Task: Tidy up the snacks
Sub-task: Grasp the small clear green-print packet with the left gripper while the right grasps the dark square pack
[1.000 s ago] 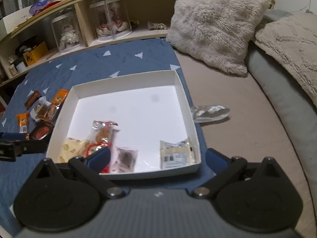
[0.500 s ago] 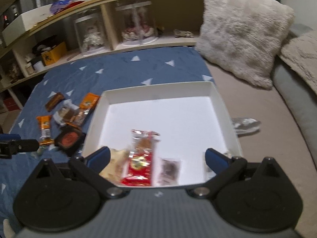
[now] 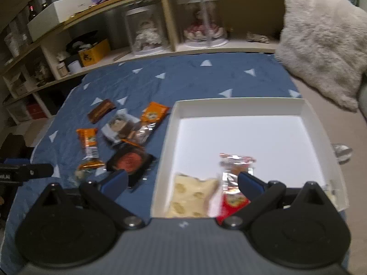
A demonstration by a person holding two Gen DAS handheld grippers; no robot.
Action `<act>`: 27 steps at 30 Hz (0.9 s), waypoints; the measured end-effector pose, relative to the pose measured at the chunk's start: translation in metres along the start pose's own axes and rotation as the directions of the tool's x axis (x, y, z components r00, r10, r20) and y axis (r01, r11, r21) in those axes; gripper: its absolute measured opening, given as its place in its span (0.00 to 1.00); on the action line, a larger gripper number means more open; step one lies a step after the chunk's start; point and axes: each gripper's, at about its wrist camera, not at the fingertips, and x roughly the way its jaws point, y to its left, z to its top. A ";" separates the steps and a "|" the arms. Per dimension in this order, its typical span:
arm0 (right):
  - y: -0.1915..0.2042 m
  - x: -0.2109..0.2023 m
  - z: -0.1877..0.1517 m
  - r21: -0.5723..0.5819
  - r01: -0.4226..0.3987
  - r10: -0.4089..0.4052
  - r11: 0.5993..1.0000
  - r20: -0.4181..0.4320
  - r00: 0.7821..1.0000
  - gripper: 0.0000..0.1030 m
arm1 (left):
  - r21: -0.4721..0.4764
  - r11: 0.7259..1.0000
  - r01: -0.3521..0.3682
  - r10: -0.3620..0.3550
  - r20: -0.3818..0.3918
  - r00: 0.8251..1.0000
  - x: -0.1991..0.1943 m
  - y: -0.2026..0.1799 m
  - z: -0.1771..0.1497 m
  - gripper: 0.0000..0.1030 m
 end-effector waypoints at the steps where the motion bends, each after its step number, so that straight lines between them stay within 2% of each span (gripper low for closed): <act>1: 0.004 0.002 0.000 -0.003 -0.008 0.008 1.000 -0.001 1.000 1.00 | -0.011 1.000 0.000 0.000 -0.001 1.000 0.002 0.005 0.000 1.00; 9: 0.031 0.025 0.002 -0.030 -0.077 0.077 0.997 -0.006 0.997 1.00 | -0.033 0.999 -0.018 0.017 -0.018 1.000 0.022 0.029 -0.005 1.00; 15: 0.047 0.047 -0.001 -0.076 -0.141 0.144 0.987 0.036 0.989 1.00 | 0.005 1.000 -0.015 0.015 -0.055 0.998 0.044 0.029 -0.006 1.00; 21: 0.057 0.068 0.000 -0.197 -0.120 0.136 0.973 0.068 0.988 1.00 | 0.039 0.999 -0.016 0.019 -0.077 0.997 0.064 0.027 -0.002 1.00; 27: 0.056 0.100 0.004 -0.256 -0.113 0.131 0.960 0.052 0.990 1.00 | 0.079 0.996 -0.047 0.055 -0.106 0.993 0.084 0.026 0.002 1.00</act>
